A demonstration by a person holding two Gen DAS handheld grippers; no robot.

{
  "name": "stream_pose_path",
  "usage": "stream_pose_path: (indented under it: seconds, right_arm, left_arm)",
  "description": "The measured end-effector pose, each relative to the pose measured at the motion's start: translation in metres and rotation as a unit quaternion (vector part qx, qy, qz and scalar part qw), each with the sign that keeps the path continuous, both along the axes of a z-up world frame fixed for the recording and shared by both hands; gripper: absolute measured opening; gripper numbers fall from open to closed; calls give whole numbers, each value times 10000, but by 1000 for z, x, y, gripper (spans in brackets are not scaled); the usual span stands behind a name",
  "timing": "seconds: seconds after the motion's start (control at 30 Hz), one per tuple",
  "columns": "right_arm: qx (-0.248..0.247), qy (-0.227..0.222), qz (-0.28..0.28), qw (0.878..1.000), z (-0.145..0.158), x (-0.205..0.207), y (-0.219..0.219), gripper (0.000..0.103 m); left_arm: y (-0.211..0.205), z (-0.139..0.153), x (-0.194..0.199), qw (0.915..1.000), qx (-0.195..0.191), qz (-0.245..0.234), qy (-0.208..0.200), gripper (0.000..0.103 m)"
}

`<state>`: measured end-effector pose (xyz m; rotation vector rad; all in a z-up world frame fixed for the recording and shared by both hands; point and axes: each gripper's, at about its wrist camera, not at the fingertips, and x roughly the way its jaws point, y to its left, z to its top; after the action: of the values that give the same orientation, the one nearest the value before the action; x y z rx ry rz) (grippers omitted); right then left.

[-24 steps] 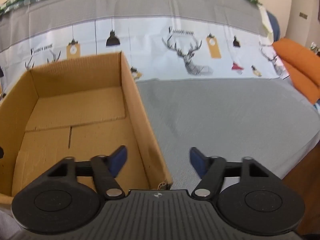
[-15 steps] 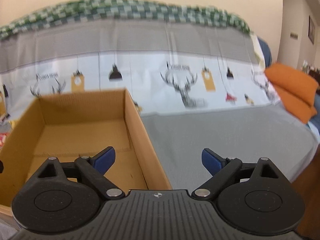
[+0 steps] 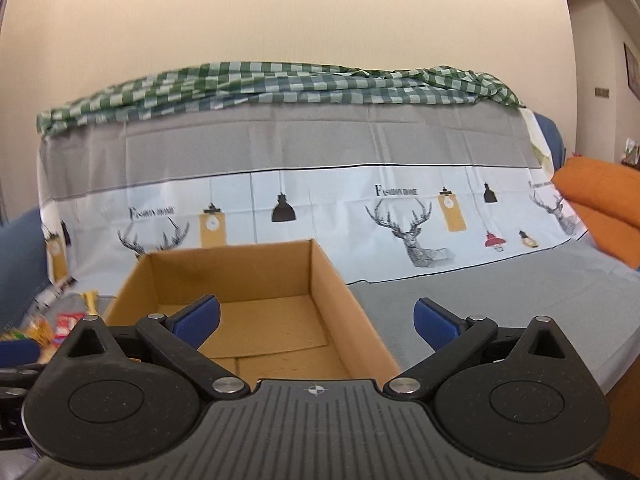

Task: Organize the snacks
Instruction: 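Move both tools from the cardboard box toward the snack pile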

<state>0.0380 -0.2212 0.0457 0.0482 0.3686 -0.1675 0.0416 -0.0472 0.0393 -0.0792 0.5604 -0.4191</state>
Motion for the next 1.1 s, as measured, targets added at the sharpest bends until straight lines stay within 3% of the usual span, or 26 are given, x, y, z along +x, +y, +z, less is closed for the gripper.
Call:
stream_pose_path:
  seconds: [0.13,0.2,0.27,0.33,0.4,0.5,0.6,0.67,0.83,1.1]
  right_arm:
    - [120,169,136,9997,0,-2,8,101]
    - [184,253,281,9991,1,-2,13,98]
    - [260,308,459,9981,0,0,21,96]
    - [363,325,584,9971,0,3,29,96]
    - [457,364,683,9960,-1,5,34,94]
    - [388,359,768,9956,-9,8,43,88]
    - [446,234,729,9961,-6,11,49,87]
    - [468,104,712,9963,-8,11,50,87]
    - [576,13,736,9956,-19,12,51,88]
    - [949,-75,695,9930,-26,6,47,93]
  left_arm:
    - [2,0,0,9975,353,-568,-243,78]
    - [8,-8,-4,9962,309,-717,-385,71]
    - [16,-20,-8,9964,196,-730,-388,56]
    - [17,-25,-10,9960,402,-705,-377,43]
    - [22,-19,-12,9945,324,-808,-582,43]
    - [32,-21,-5,9958,93,-851,-320,43]
    - [39,-28,5,9972,55,-741,24,51]
    - [46,-28,8,9980,-54,-625,114,82]
    - [55,-27,16,9988,-68,-378,289,103]
    - [73,-19,14,9975,-31,180,677,103]
